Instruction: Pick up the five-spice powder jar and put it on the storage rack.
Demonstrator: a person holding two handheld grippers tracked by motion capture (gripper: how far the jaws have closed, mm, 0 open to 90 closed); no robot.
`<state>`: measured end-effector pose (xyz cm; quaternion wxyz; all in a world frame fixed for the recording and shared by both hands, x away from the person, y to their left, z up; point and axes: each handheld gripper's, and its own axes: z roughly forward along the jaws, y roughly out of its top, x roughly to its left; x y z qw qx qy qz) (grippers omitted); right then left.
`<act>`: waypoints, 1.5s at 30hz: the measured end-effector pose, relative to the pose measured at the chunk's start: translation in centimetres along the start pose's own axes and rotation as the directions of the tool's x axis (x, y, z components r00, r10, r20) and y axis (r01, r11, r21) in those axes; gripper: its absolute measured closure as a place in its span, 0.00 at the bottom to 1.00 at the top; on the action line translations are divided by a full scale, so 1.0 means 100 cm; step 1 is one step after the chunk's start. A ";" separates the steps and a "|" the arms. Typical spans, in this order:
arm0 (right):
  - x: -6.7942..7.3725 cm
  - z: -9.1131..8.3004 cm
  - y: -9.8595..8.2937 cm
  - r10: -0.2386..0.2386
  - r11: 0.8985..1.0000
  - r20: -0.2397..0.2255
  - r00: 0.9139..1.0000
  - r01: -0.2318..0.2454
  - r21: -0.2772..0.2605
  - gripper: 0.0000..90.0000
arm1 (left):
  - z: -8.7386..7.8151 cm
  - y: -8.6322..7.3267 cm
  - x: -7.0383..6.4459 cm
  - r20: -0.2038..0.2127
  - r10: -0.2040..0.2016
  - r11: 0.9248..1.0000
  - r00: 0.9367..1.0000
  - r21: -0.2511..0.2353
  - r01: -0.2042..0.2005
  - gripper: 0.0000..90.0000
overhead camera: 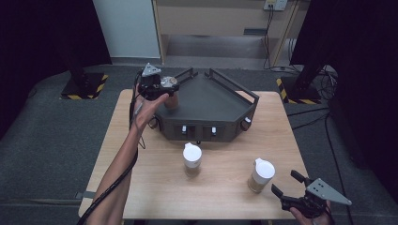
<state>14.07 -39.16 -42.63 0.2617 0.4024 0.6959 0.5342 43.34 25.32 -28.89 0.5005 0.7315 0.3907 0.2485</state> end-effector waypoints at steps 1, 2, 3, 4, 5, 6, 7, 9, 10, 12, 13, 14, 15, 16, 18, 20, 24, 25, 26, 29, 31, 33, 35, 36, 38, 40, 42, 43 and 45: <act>0.000 0.000 0.000 0.001 1.000 0.000 1.000 -0.001 0.000 0.08 | 0.001 0.000 0.000 -0.004 0.007 1.000 1.000 0.005 -0.007 0.37; 0.000 0.000 0.000 0.001 1.000 0.000 1.000 -0.001 0.000 0.08 | 0.002 0.000 0.000 -0.006 0.009 1.000 1.000 0.006 -0.009 0.37; 0.000 0.000 0.000 0.001 1.000 0.000 1.000 -0.001 -0.001 0.08 | 0.003 0.000 0.000 -0.007 0.009 1.000 1.000 0.010 -0.009 0.37; 0.000 0.000 0.000 0.001 1.000 -0.001 1.000 -0.001 -0.001 0.08 | 0.005 -0.001 0.000 -0.007 0.006 1.000 1.000 0.010 -0.006 0.37; 0.000 0.000 0.000 0.001 1.000 -0.001 1.000 -0.001 0.000 0.08 | 0.006 -0.002 0.001 -0.009 0.004 1.000 1.000 0.013 -0.004 0.37; 0.000 0.000 0.000 0.001 1.000 -0.001 1.000 -0.001 0.000 0.08 | 0.007 -0.003 0.001 -0.007 0.001 1.000 1.000 0.014 -0.001 0.37; 0.000 0.000 0.000 -0.001 1.000 -0.001 1.000 0.001 0.000 0.08 | 0.008 -0.004 0.002 -0.007 -0.004 1.000 1.000 0.014 0.004 0.37; 0.000 0.000 0.000 -0.001 1.000 -0.001 1.000 0.001 -0.001 0.08 | 0.009 -0.006 0.002 -0.013 -0.007 1.000 1.000 0.015 0.007 0.37; 0.000 0.000 0.000 0.000 1.000 0.000 1.000 0.000 -0.001 0.08 | 0.010 -0.007 0.002 -0.014 -0.009 1.000 1.000 0.016 0.009 0.37; 0.000 0.000 0.000 0.000 1.000 -0.001 1.000 0.000 -0.002 0.08 | 0.012 -0.008 0.003 -0.013 -0.013 1.000 1.000 0.022 0.013 0.37; 0.000 0.000 0.000 0.000 1.000 -0.001 1.000 0.000 -0.002 0.08 | 0.013 -0.009 0.003 -0.013 -0.017 1.000 1.000 0.021 0.017 0.37; 0.000 0.000 0.000 -0.001 1.000 -0.001 1.000 0.001 -0.002 0.08 | 0.013 -0.010 0.004 -0.014 -0.020 1.000 1.000 0.022 0.021 0.37; 0.000 0.000 0.000 -0.001 1.000 -0.002 1.000 0.001 -0.002 0.08 | 0.013 -0.011 0.004 -0.016 -0.020 1.000 1.000 0.022 0.020 0.37; -0.001 0.000 0.000 -0.001 1.000 -0.002 1.000 0.001 -0.001 0.08 | 0.014 -0.011 0.004 -0.017 -0.020 1.000 1.000 0.021 0.020 0.37; -0.001 0.000 0.000 -0.001 1.000 -0.002 1.000 0.001 -0.001 0.08 | 0.014 -0.012 0.004 -0.014 -0.017 1.000 1.000 0.026 0.018 0.37; -0.001 0.000 0.000 0.000 1.000 -0.003 1.000 0.000 -0.001 0.08 | 0.015 -0.013 0.004 -0.017 -0.018 0.999 1.000 0.028 0.019 0.37; 0.000 0.000 0.000 -0.001 1.000 -0.003 1.000 0.001 -0.001 0.08 | 0.015 -0.015 0.007 -0.014 -0.034 0.999 0.999 0.021 0.034 0.37; -0.001 0.000 0.000 -0.002 1.000 -0.003 1.000 0.002 -0.001 0.08 | 0.015 -0.015 0.006 -0.016 -0.038 0.999 0.999 0.019 0.038 0.37; -0.001 0.000 0.000 -0.002 1.000 -0.003 1.000 0.002 -0.002 0.08 | 0.015 -0.016 0.007 -0.016 -0.041 0.999 0.999 0.018 0.041 0.37; -0.001 0.000 0.000 -0.001 1.000 -0.003 1.000 0.001 -0.001 0.08 | 0.015 -0.019 0.008 -0.017 -0.054 0.998 0.998 0.007 0.055 0.36; 0.000 0.000 0.000 -0.003 1.000 -0.003 1.000 0.003 -0.002 0.08 | 0.015 -0.021 0.008 -0.015 -0.070 0.997 0.997 -0.011 0.070 0.33; -0.001 0.000 0.000 -0.003 1.000 -0.003 1.000 0.003 -0.002 0.08 | 0.014 -0.019 0.007 -0.017 -0.071 0.997 0.997 -0.020 0.071 0.26; 0.000 0.000 0.000 -0.002 1.000 -0.003 1.000 0.002 -0.002 0.08 | 0.011 -0.018 0.004 -0.026 -0.059 0.998 0.998 -0.037 0.058 0.21; 0.000 -0.001 0.000 0.000 1.000 -0.004 1.000 0.000 -0.001 0.08 | 0.010 -0.017 0.002 -0.027 -0.057 0.997 0.998 -0.048 0.055 0.19; 0.000 0.000 0.000 -0.003 1.000 -0.004 1.000 0.003 -0.001 0.08 | 0.006 -0.014 0.002 -0.018 -0.054 0.996 0.998 -0.067 0.053 0.14; 0.000 0.000 0.000 0.000 1.000 -0.004 1.000 0.000 0.001 0.08 | 0.002 -0.009 0.001 -0.008 -0.037 0.997 0.999 -0.070 0.036 0.13; 0.000 -0.001 0.000 -0.001 1.000 -0.005 1.000 0.001 0.000 0.08 | -0.004 -0.004 -0.001 -0.009 -0.016 0.997 1.000 -0.081 0.015 0.12; 0.000 0.000 0.000 -0.002 1.000 -0.005 1.000 0.002 0.000 0.08 | -0.007 -0.002 -0.002 -0.004 -0.016 0.996 1.000 -0.088 0.015 0.11; 0.000 0.000 0.001 -0.001 1.000 -0.006 1.000 0.001 0.002 0.08 | -0.014 0.003 -0.004 0.009 0.002 0.995 1.000 -0.096 -0.001 0.10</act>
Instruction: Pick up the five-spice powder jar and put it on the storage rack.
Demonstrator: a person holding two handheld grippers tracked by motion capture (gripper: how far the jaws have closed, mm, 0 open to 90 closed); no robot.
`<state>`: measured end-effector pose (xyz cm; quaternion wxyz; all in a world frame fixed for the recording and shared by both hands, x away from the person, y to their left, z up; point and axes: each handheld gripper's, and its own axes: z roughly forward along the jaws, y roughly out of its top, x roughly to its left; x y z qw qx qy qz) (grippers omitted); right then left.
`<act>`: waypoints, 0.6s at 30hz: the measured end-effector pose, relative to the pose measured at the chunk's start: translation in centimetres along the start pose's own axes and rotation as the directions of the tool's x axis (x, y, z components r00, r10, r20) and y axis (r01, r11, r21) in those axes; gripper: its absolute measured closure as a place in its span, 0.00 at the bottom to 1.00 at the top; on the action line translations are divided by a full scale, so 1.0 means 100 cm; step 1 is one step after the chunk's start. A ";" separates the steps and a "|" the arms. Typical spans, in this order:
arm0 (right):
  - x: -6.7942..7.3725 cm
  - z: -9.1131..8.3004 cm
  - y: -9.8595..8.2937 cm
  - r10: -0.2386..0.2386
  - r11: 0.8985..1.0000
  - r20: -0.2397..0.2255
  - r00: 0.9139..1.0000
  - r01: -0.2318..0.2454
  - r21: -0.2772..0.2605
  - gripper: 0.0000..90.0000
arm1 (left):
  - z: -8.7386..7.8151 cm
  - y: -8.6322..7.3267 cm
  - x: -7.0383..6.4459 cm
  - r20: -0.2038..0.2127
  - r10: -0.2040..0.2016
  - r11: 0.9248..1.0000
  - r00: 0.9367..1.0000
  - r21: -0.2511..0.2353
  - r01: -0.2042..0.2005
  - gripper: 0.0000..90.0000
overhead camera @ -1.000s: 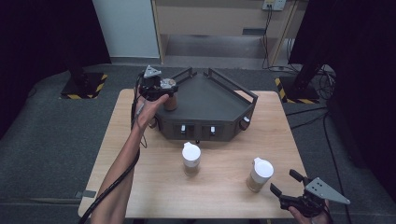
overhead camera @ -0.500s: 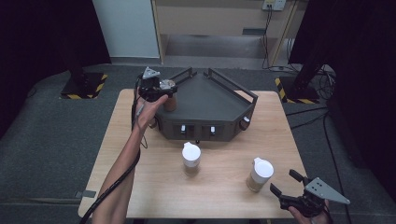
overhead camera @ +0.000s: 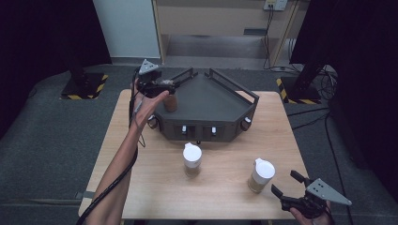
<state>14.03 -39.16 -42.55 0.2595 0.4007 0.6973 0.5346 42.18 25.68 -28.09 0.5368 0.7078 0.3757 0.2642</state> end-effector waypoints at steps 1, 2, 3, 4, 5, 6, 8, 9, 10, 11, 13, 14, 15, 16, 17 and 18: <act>0.000 0.000 0.000 -0.001 1.000 0.000 1.000 0.001 -0.001 0.08 | -0.003 0.003 -0.002 0.003 0.014 1.000 1.000 -0.001 -0.014 0.09; 0.000 0.000 0.000 -0.002 1.000 -0.001 1.000 0.002 -0.002 0.08 | -0.006 0.006 -0.003 0.007 0.027 1.000 1.000 -0.001 -0.027 0.08; 0.000 0.000 0.000 -0.001 1.000 -0.002 1.000 0.001 -0.003 0.08 | -0.010 0.008 -0.003 0.015 0.033 0.999 0.999 -0.003 -0.033 0.07; 0.000 0.000 0.000 -0.002 1.000 -0.003 1.000 0.002 -0.003 0.08 | -0.013 0.009 -0.004 0.022 0.037 0.999 0.999 -0.005 -0.037 0.07; 0.000 0.000 0.000 -0.002 1.000 -0.002 1.000 0.002 -0.002 0.08 | -0.016 0.011 -0.005 0.028 0.038 0.999 0.999 -0.006 -0.038 0.07; 0.000 0.000 0.000 -0.004 1.000 -0.003 1.000 0.004 -0.001 0.08 | -0.020 0.012 -0.006 0.036 0.039 0.999 0.999 -0.010 -0.039 0.06; 0.000 0.000 0.000 -0.006 1.000 -0.004 1.000 0.006 -0.001 0.08 | -0.026 0.013 -0.008 0.048 0.037 0.999 0.998 -0.011 -0.037 0.06; 0.001 0.000 0.000 -0.006 1.000 -0.004 1.000 0.006 -0.001 0.08 | -0.030 0.014 -0.009 0.055 0.044 0.999 0.998 -0.015 -0.043 0.06; 0.001 0.000 0.000 -0.007 1.000 -0.004 1.000 0.007 -0.001 0.08 | -0.033 0.014 -0.012 0.055 0.053 0.998 0.997 -0.018 -0.052 0.06; 0.001 0.000 0.000 -0.007 1.000 -0.004 1.000 0.007 -0.001 0.08 | -0.036 0.014 -0.013 0.058 0.060 0.998 0.997 -0.017 -0.059 0.06; 0.001 0.000 0.000 -0.008 1.000 -0.004 1.000 0.008 -0.001 0.08 | -0.044 0.015 -0.016 0.069 0.070 0.997 0.995 -0.022 -0.068 0.06; 0.001 0.000 0.000 -0.009 1.000 -0.003 1.000 0.009 -0.001 0.08 | -0.048 0.015 -0.018 0.071 0.078 0.997 0.994 -0.031 -0.076 0.06; 0.001 0.000 0.001 -0.009 1.000 -0.003 1.000 0.009 0.000 0.08 | -0.053 0.014 -0.020 0.074 0.083 0.996 0.994 -0.043 -0.080 0.06; 0.001 0.000 0.001 -0.009 1.000 -0.004 1.000 0.009 -0.001 0.08 | -0.057 0.013 -0.022 0.077 0.088 0.995 0.993 -0.050 -0.084 0.06; 0.001 0.000 0.000 -0.008 1.000 -0.003 1.000 0.008 -0.001 0.08 | -0.061 0.012 -0.023 0.083 0.095 0.994 0.992 -0.061 -0.090 0.06; 0.001 0.000 0.000 -0.008 1.000 -0.004 1.000 0.008 -0.001 0.08 | -0.066 0.009 -0.024 0.091 0.098 0.993 0.991 -0.075 -0.091 0.06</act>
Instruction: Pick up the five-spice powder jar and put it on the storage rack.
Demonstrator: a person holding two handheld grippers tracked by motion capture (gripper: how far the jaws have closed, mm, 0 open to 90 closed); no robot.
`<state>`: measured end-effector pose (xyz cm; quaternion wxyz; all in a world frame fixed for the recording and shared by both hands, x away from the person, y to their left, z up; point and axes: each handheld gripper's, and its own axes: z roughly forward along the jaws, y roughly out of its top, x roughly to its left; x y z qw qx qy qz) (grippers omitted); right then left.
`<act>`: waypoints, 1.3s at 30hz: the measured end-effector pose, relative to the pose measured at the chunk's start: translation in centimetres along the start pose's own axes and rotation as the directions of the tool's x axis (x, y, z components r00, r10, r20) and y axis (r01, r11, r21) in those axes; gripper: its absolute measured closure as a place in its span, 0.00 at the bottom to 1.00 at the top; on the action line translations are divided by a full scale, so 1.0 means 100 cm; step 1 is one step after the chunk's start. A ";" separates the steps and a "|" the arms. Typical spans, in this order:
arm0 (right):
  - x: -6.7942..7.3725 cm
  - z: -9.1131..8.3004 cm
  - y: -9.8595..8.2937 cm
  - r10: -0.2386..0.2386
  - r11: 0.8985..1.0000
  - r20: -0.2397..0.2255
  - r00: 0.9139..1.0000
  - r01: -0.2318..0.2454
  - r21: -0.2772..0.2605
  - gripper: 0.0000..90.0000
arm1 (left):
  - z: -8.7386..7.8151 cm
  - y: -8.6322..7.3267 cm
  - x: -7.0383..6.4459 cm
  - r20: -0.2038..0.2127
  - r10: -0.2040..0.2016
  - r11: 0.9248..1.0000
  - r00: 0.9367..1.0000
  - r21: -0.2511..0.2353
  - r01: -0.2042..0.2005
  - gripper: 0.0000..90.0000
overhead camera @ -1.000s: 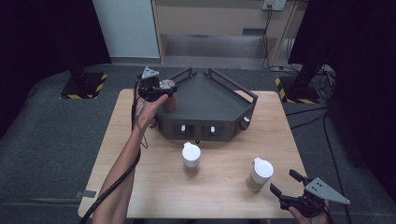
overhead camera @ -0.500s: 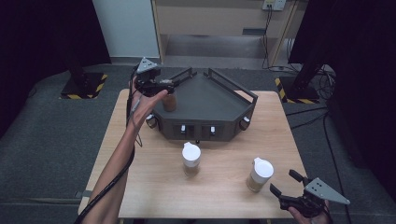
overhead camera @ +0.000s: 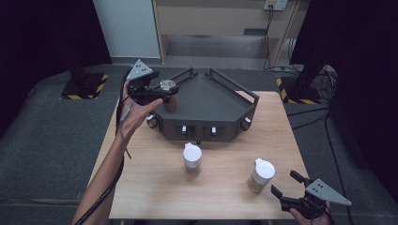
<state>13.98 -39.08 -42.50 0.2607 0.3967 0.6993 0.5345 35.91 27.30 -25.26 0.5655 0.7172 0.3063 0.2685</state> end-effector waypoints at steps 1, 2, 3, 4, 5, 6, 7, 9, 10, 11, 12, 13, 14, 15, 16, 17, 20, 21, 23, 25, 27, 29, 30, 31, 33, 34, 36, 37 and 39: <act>0.000 0.000 0.000 0.001 1.000 -0.001 1.000 -0.001 -0.001 0.08 | -0.005 -0.001 -0.002 0.004 0.005 1.000 1.000 -0.009 -0.005 0.06; 0.000 0.000 0.000 -0.002 1.000 0.000 1.000 0.002 0.001 0.08 | -0.010 -0.003 -0.005 0.010 0.010 1.000 1.000 -0.017 -0.010 0.06; 0.000 0.000 0.000 -0.004 1.000 0.000 1.000 0.004 0.001 0.08 | -0.014 -0.004 -0.007 0.017 0.013 1.000 1.000 -0.021 -0.013 0.06; 0.000 0.000 0.000 -0.004 1.000 -0.002 1.000 0.004 0.001 0.08 | -0.018 -0.006 -0.010 0.025 0.016 1.000 1.000 -0.025 -0.015 0.06; 0.000 0.000 0.000 -0.004 1.000 -0.002 1.000 0.004 0.001 0.08 | -0.018 -0.006 -0.010 0.025 0.016 1.000 1.000 -0.025 -0.015 0.06; 0.000 0.000 0.001 -0.006 1.000 -0.002 1.000 0.006 0.002 0.08 | -0.022 -0.009 -0.011 0.032 0.017 0.999 0.999 -0.031 -0.016 0.06; 0.000 0.000 0.000 -0.008 1.000 -0.004 1.000 0.008 0.002 0.08 | -0.025 -0.010 -0.013 0.037 0.019 0.999 0.999 -0.035 -0.018 0.06; 0.000 0.001 0.001 -0.010 1.000 -0.006 1.000 0.010 0.002 0.08 | -0.035 -0.015 -0.019 0.055 0.031 0.999 0.998 -0.038 -0.029 0.06; 0.001 0.001 0.001 -0.011 1.000 -0.005 1.000 0.011 0.003 0.08 | -0.039 -0.018 -0.020 0.062 0.033 0.999 0.998 -0.042 -0.031 0.06; 0.001 0.001 0.001 -0.012 1.000 -0.006 1.000 0.012 0.004 0.08 | -0.039 -0.018 -0.020 0.062 0.033 0.999 0.998 -0.042 -0.031 0.06; 0.001 0.001 0.001 -0.012 1.000 -0.005 1.000 0.012 0.003 0.08 | -0.046 -0.024 -0.023 0.073 0.035 0.998 0.997 -0.052 -0.031 0.06; 0.001 0.001 0.001 -0.012 1.000 -0.005 1.000 0.012 0.003 0.08 | -0.046 -0.024 -0.023 0.073 0.035 0.998 0.997 -0.052 -0.031 0.06; 0.001 0.001 0.001 -0.011 1.000 -0.003 1.000 0.011 0.001 0.08 | -0.048 -0.025 -0.024 0.075 0.034 0.998 0.997 -0.053 -0.030 0.06; 0.001 0.000 0.000 -0.007 1.000 -0.003 1.000 0.007 0.000 0.08 | -0.054 -0.031 -0.026 0.081 0.034 0.998 0.996 -0.059 -0.029 0.06; 0.001 0.000 0.000 -0.008 1.000 -0.002 1.000 0.008 0.000 0.08 | -0.058 -0.034 -0.027 0.085 0.032 0.998 0.996 -0.065 -0.026 0.06; 0.001 0.000 0.001 -0.008 1.000 -0.003 1.000 0.008 0.000 0.08 | -0.061 -0.037 -0.027 0.087 0.032 0.997 0.996 -0.069 -0.026 0.06; 0.001 0.001 0.001 -0.011 1.000 -0.002 1.000 0.011 0.001 0.08 | -0.067 -0.044 -0.028 0.091 0.025 0.997 0.996 -0.073 -0.018 0.06; 0.001 0.001 0.001 -0.011 1.000 -0.003 1.000 0.011 0.002 0.08 | -0.069 -0.048 -0.029 0.094 0.021 0.997 0.995 -0.072 -0.014 0.06; 0.001 0.000 0.001 -0.011 1.000 -0.001 1.000 0.011 0.002 0.08 | -0.074 -0.054 -0.031 0.091 0.022 0.998 0.996 -0.062 -0.017 0.06; 0.001 0.000 0.001 -0.009 1.000 -0.001 1.000 0.009 0.002 0.08 | -0.082 -0.066 -0.031 0.095 0.009 0.999 0.995 -0.054 -0.004 0.06; 0.001 0.000 0.001 -0.011 1.000 -0.001 1.000 0.011 0.002 0.08 | -0.088 -0.076 -0.032 0.091 -0.003 0.999 0.996 -0.047 0.007 0.05; 0.001 0.000 0.001 -0.012 1.000 -0.001 1.000 0.012 0.003 0.08 | -0.092 -0.083 -0.032 0.089 -0.015 0.999 0.996 -0.045 0.019 0.05; 0.002 0.000 0.001 -0.013 1.000 -0.001 1.000 0.013 0.003 0.08 | -0.094 -0.087 -0.032 0.086 -0.021 0.999 0.996 -0.041 0.024 0.05; 0.001 0.001 0.001 -0.013 1.000 -0.001 1.000 0.013 0.004 0.08 | -0.094 -0.087 -0.032 0.086 -0.021 0.999 0.996 -0.041 0.024 0.05; 0.002 0.001 0.001 -0.013 1.000 0.001 1.000 0.013 0.005 0.08 | -0.100 -0.100 -0.031 0.081 -0.041 0.998 0.996 -0.044 0.045 0.04; 0.002 0.001 0.001 -0.012 1.000 0.001 1.000 0.012 0.005 0.08 | -0.102 -0.104 -0.031 0.078 -0.042 0.998 0.996 -0.043 0.046 0.04; 0.002 0.001 0.001 -0.012 1.000 0.002 1.000 0.012 0.005 0.08 | -0.105 -0.113 -0.030 0.076 -0.060 0.997 0.995 -0.039 0.063 0.04; 0.002 0.001 0.001 -0.012 1.000 0.002 1.000 0.012 0.006 0.07 | -0.107 -0.117 -0.030 0.075 -0.065 0.997 0.995 -0.038 0.068 0.04; 0.002 0.001 0.001 -0.011 1.000 0.003 1.000 0.011 0.006 0.07 | -0.110 -0.126 -0.030 0.072 -0.070 0.997 0.995 -0.035 0.072 0.04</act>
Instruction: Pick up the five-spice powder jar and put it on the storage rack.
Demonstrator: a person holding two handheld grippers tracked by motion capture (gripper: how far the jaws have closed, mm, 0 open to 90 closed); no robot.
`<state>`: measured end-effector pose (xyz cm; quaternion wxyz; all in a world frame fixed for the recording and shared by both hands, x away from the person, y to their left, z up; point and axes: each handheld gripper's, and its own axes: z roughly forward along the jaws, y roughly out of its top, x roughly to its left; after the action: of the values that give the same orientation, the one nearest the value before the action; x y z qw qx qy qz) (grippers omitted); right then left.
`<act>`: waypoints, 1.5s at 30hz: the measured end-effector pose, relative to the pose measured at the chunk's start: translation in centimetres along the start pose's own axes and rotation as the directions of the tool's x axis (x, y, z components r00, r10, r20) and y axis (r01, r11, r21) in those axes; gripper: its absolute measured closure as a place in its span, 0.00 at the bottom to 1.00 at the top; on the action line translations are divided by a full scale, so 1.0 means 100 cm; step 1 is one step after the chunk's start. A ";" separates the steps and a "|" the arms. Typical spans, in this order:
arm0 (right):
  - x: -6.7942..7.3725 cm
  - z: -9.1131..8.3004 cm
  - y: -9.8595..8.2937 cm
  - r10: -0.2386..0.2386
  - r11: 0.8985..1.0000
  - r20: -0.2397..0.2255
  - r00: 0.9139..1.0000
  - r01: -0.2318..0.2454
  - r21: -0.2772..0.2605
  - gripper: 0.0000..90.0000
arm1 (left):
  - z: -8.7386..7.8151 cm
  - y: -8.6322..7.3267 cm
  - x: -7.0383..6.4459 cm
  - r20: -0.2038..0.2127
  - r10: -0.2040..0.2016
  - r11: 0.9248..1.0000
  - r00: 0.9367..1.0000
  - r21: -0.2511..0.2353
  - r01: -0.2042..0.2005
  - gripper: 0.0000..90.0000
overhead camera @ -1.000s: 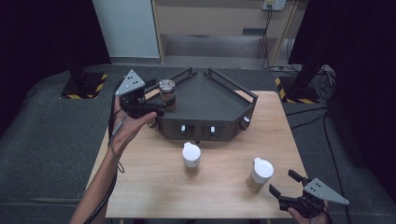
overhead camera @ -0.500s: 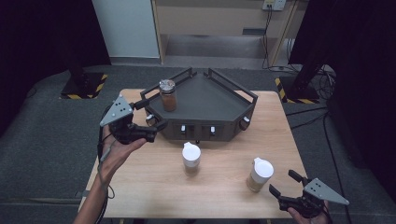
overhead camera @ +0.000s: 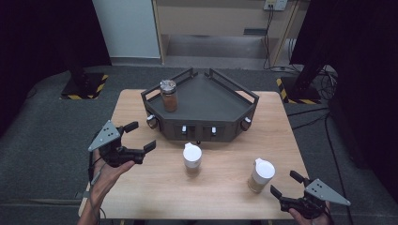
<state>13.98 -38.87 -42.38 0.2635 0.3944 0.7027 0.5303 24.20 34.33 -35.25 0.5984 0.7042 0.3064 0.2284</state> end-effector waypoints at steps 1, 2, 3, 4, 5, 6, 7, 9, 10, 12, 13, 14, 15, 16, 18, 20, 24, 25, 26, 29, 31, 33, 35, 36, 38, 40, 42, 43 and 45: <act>0.000 0.000 0.000 0.002 1.000 0.001 1.000 -0.002 0.000 0.07 | -0.002 -0.004 0.000 0.000 -0.005 1.000 1.000 -0.001 0.005 0.04; 0.000 0.000 0.000 0.004 1.000 0.001 1.000 -0.004 -0.002 0.07 | -0.003 -0.009 0.000 0.001 -0.008 1.000 1.000 -0.001 0.008 0.04; -0.001 0.000 0.000 0.006 1.000 0.000 1.000 -0.006 -0.002 0.07 | -0.004 -0.012 -0.001 -0.002 -0.011 1.000 1.000 0.004 0.011 0.04; -0.001 0.000 0.000 0.007 1.000 0.001 1.000 -0.007 -0.001 0.07 | -0.005 -0.016 -0.001 -0.001 -0.014 1.000 1.000 0.009 0.014 0.04; -0.001 0.000 -0.001 0.009 1.000 0.002 1.000 -0.009 -0.002 0.07 | -0.006 -0.019 -0.001 0.001 -0.013 1.000 1.000 0.015 0.013 0.04; -0.001 0.000 -0.001 0.012 1.000 0.000 1.000 -0.012 -0.003 0.07 | -0.007 -0.023 -0.001 -0.002 -0.009 1.000 1.000 0.023 0.009 0.04; -0.001 0.000 -0.001 0.011 1.000 0.000 1.000 -0.011 -0.003 0.06 | -0.007 -0.027 -0.002 -0.006 -0.009 1.000 1.000 0.028 0.009 0.04; -0.001 0.000 -0.001 0.010 1.000 -0.001 1.000 -0.010 -0.002 0.06 | -0.010 -0.035 -0.001 -0.002 -0.023 0.999 1.000 0.027 0.023 0.04; -0.001 0.000 -0.001 0.010 1.000 -0.001 1.000 -0.010 0.000 0.06 | -0.011 -0.039 -0.001 -0.006 -0.027 0.999 1.000 0.024 0.028 0.04; -0.001 0.000 0.000 0.011 1.000 -0.003 1.000 -0.011 0.001 0.06 | -0.013 -0.047 0.000 -0.002 -0.041 0.999 0.999 0.016 0.041 0.05; -0.001 0.000 0.000 0.010 1.000 -0.002 1.000 -0.010 0.002 0.06 | -0.014 -0.050 0.000 -0.005 -0.044 0.999 0.999 0.017 0.044 0.05; -0.001 0.000 0.000 0.010 1.000 -0.002 1.000 -0.010 0.002 0.06 | -0.015 -0.052 -0.001 -0.009 -0.046 0.999 0.999 0.020 0.046 0.05; -0.001 0.000 0.000 0.010 1.000 -0.002 1.000 -0.010 0.002 0.06 | -0.016 -0.055 -0.001 -0.009 -0.048 0.999 0.999 0.022 0.049 0.05; -0.001 0.000 0.000 0.009 1.000 -0.001 1.000 -0.009 0.002 0.06 | -0.017 -0.058 -0.001 -0.009 -0.049 0.999 0.999 0.023 0.049 0.05; -0.001 0.000 0.000 0.010 1.000 -0.002 1.000 -0.010 0.002 0.06 | -0.018 -0.063 -0.001 -0.013 -0.050 0.998 0.999 0.027 0.050 0.05; -0.001 0.000 0.000 0.009 1.000 -0.003 1.000 -0.009 0.003 0.06 | -0.019 -0.067 -0.002 -0.021 -0.045 0.998 0.999 0.041 0.046 0.05; -0.001 0.000 0.000 0.008 1.000 -0.004 1.000 -0.008 0.003 0.06 | -0.022 -0.077 -0.002 -0.022 -0.041 0.998 0.999 0.054 0.042 0.05; -0.001 0.001 0.000 0.008 1.000 -0.004 1.000 -0.008 0.003 0.06 | -0.022 -0.079 -0.003 -0.023 -0.039 0.997 0.999 0.060 0.041 0.05; -0.001 0.001 0.000 0.008 1.000 -0.004 1.000 -0.008 0.004 0.06 | -0.023 -0.082 -0.003 -0.023 -0.039 0.997 0.999 0.061 0.040 0.05; -0.001 0.001 0.000 0.008 1.000 -0.005 1.000 -0.008 0.005 0.06 | -0.025 -0.089 -0.003 -0.022 -0.041 0.997 0.999 0.064 0.042 0.05; -0.001 0.001 0.000 0.008 1.000 -0.004 1.000 -0.008 0.005 0.06 | -0.026 -0.094 -0.002 -0.019 -0.044 0.997 0.999 0.062 0.046 0.05; -0.001 0.001 0.000 0.007 1.000 -0.004 1.000 -0.007 0.005 0.06 | -0.027 -0.100 -0.002 -0.017 -0.048 0.997 0.999 0.057 0.049 0.05; -0.001 0.001 0.000 0.006 1.000 -0.003 1.000 -0.006 0.005 0.06 | -0.028 -0.104 -0.001 -0.012 -0.052 0.997 0.999 0.057 0.053 0.05; -0.001 0.001 0.000 0.008 1.000 -0.003 1.000 -0.008 0.005 0.06 | -0.029 -0.106 0.000 -0.012 -0.050 0.997 0.999 0.057 0.050 0.05; -0.001 0.001 0.001 0.008 1.000 -0.003 1.000 -0.008 0.005 0.06 | -0.029 -0.109 0.000 -0.011 -0.056 0.997 0.998 0.053 0.056 0.05; -0.001 0.002 0.001 0.006 1.000 -0.002 1.000 -0.006 0.006 0.06 | -0.029 -0.111 0.000 -0.010 -0.049 0.997 0.999 0.052 0.049 0.05; -0.001 0.002 0.000 0.008 1.000 -0.001 1.000 -0.008 0.006 0.06 | -0.029 -0.113 0.001 -0.008 -0.044 0.997 0.999 0.061 0.045 0.06; -0.001 0.002 0.001 0.010 1.000 0.000 1.000 -0.010 0.005 0.06 | -0.030 -0.115 0.001 -0.007 -0.050 0.997 0.999 0.067 0.050 0.06; -0.001 0.002 0.000 0.016 1.000 0.001 1.000 -0.016 0.004 0.06 | -0.031 -0.117 0.002 -0.003 -0.054 0.995 0.999 0.078 0.054 0.05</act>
<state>14.16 -38.85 -42.39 0.2591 0.4008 0.7005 0.5306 20.39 37.76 -46.22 0.5761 0.7184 0.3345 0.2004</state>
